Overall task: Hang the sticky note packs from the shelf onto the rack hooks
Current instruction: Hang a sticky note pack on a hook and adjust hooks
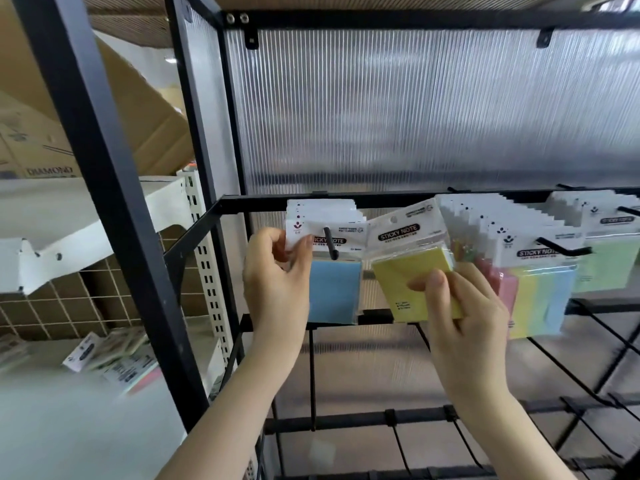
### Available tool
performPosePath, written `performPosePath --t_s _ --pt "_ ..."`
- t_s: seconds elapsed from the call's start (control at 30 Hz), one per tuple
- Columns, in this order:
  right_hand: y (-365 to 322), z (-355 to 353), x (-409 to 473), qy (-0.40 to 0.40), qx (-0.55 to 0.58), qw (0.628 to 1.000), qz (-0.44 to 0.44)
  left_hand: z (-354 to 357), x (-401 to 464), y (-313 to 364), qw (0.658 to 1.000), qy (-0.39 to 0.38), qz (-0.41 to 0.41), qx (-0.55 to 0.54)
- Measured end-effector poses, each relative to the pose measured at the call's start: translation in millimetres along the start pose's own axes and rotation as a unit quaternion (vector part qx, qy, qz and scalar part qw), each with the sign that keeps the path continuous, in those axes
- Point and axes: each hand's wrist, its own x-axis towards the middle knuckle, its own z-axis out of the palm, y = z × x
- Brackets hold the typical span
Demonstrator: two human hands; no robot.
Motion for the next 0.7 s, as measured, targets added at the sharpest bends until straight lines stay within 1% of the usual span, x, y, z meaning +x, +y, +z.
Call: performPosePath --t_s 0.1,0.17,0.23,0.27,0.33,0.4,0.43,0.5,0.57,0.63,0.7 --pt "-2 -5 0 -0.002 0.036 0.999 0.013 2 -3 3 1.000 0.019 -0.013 -0.006" --pt "-2 -9 0 -0.008 0.066 0.998 0.020 2 -6 6 0.998 0.060 0.014 0.017" --pt "-1 -15 0 -0.030 0.106 0.993 0.038 -1 -13 11 0.995 0.088 0.030 0.034" --pt "0 -18 0 -0.044 0.124 0.990 0.047 -3 -18 14 0.995 0.088 0.039 0.030" --pt "3 -25 -2 -0.068 0.156 0.983 0.066 -5 -33 21 0.993 0.079 0.084 0.019" --pt "4 -32 -3 -0.076 0.198 0.974 0.084 -4 -53 32 0.993 0.036 0.114 -0.002" --pt "3 -37 -4 -0.080 0.224 0.967 0.086 -2 -61 38 0.994 0.003 0.109 -0.018" --pt "0 -47 -6 -0.095 0.290 0.947 0.099 5 -74 53 0.995 -0.060 0.066 -0.045" --pt "0 -58 -10 -0.114 0.337 0.925 0.131 12 -81 66 0.990 -0.116 -0.001 -0.083" --pt "2 -72 -15 -0.123 0.347 0.915 0.166 20 -86 77 0.976 -0.161 -0.056 -0.138" --pt "6 -86 -21 -0.129 0.335 0.915 0.183 29 -91 87 0.957 -0.195 -0.087 -0.196"
